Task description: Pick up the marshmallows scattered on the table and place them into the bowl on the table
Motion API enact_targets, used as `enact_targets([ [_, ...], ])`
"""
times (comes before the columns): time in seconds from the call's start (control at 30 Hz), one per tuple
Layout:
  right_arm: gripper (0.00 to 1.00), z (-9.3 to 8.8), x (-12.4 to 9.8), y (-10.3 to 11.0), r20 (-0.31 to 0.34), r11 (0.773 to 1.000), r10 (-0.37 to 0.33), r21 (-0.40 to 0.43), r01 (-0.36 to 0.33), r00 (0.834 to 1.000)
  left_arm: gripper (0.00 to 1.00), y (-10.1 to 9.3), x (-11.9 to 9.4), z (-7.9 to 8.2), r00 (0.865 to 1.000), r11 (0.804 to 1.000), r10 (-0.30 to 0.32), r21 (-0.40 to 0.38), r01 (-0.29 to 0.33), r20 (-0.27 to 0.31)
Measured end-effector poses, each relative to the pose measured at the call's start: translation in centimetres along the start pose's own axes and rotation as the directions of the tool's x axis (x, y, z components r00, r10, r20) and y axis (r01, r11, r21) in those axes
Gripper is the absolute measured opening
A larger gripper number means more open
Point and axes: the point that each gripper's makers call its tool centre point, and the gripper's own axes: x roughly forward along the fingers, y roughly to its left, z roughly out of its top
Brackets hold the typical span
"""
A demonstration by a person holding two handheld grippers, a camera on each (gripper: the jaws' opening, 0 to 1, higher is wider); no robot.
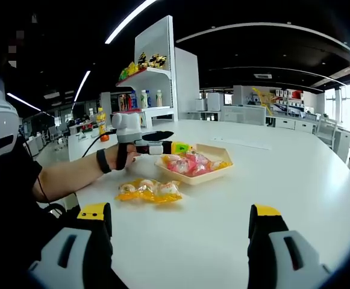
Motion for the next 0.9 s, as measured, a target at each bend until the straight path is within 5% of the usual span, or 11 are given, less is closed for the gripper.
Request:
enact_targets([
  [0.4,0.91,0.2,-0.6,-0.1,0.009,1.000,-0.010,-0.001,0.010,1.000,0.95,-1.3,-2.1,1.3,0.995,0.997,-0.067,-0.022,0.069,0.074],
  [0.57,0.91,0.3,-0.5,-0.2,0.014,1.000,-0.011,0.001,0.011,1.000,0.95,-2.7,-4.9,1.6,0.989,0.990,-0.102,-0.085,0.111,0.110],
  [0.9,0.91,0.5,0.0,0.7,0.015,1.000,0.014,-0.007,-0.013,1.000,0.95,-5.3,-10.5,0.9,0.974,0.975,-0.207,-0.063,0.214,0.096],
])
